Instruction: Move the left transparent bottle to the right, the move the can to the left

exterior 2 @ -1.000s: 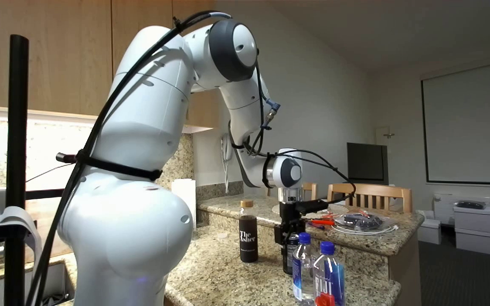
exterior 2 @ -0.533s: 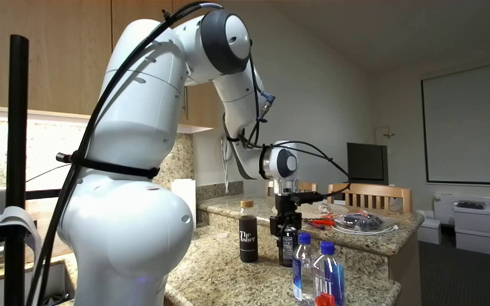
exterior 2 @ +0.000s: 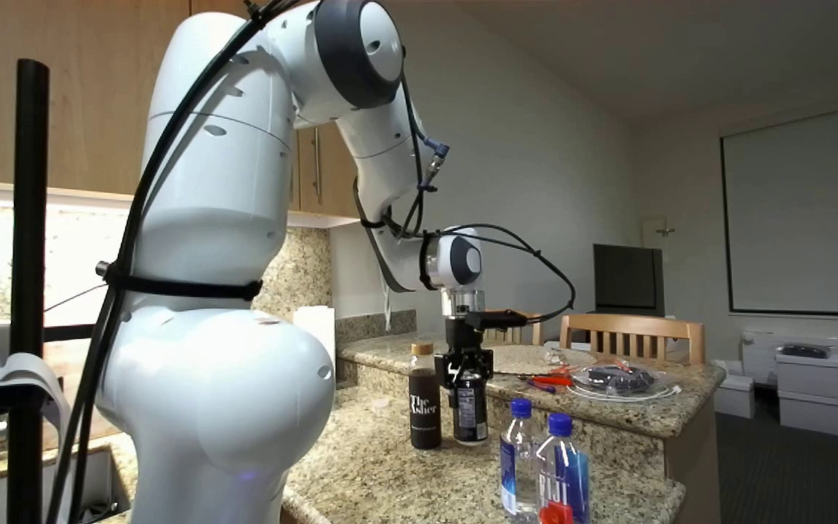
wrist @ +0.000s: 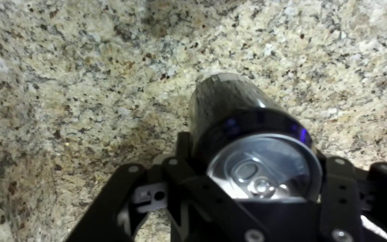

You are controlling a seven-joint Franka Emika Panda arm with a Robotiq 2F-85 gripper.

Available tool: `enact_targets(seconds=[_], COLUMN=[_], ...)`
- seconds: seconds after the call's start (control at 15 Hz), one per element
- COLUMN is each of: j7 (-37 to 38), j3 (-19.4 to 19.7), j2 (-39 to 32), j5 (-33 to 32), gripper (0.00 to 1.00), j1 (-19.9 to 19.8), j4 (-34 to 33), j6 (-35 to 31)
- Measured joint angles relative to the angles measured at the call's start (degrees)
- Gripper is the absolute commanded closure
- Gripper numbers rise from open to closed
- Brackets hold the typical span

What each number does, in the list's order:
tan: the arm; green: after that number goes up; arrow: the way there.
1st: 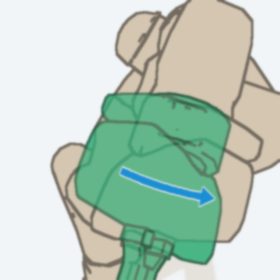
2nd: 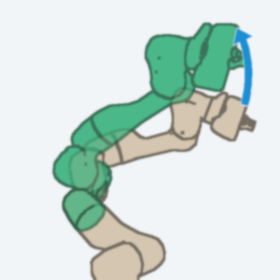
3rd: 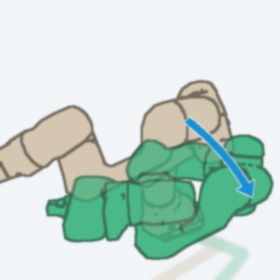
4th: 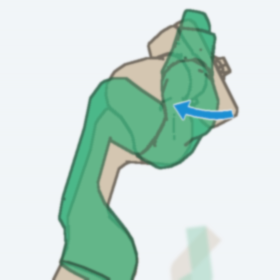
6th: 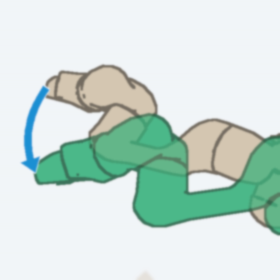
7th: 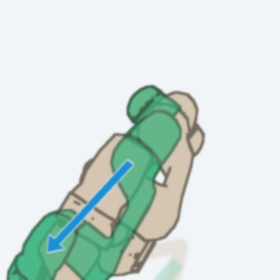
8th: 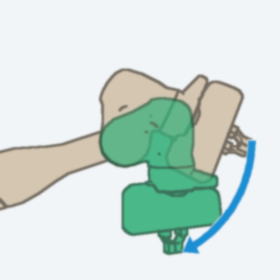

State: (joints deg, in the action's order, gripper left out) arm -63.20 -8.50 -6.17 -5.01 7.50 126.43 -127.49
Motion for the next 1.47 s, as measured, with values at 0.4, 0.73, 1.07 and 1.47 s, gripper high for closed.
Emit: enact_targets(seconds=[0.4, 0.73, 1.07, 1.47], j7=[3.4, 3.8, 4.0, 4.0], j3=[-2.0, -3.8, -5.3, -7.5], j2=[5.2, 8.1, 8.1, 7.4], j5=[0.0, 0.3, 1.5, 3.6], gripper=[0.53, 0.53, 0.53, 0.53], j1=[2.5, 5.1, 7.7, 10.3], j4=[5.7, 10.6, 13.1, 13.2], j6=[1.8, -0.1, -6.7, -10.2])
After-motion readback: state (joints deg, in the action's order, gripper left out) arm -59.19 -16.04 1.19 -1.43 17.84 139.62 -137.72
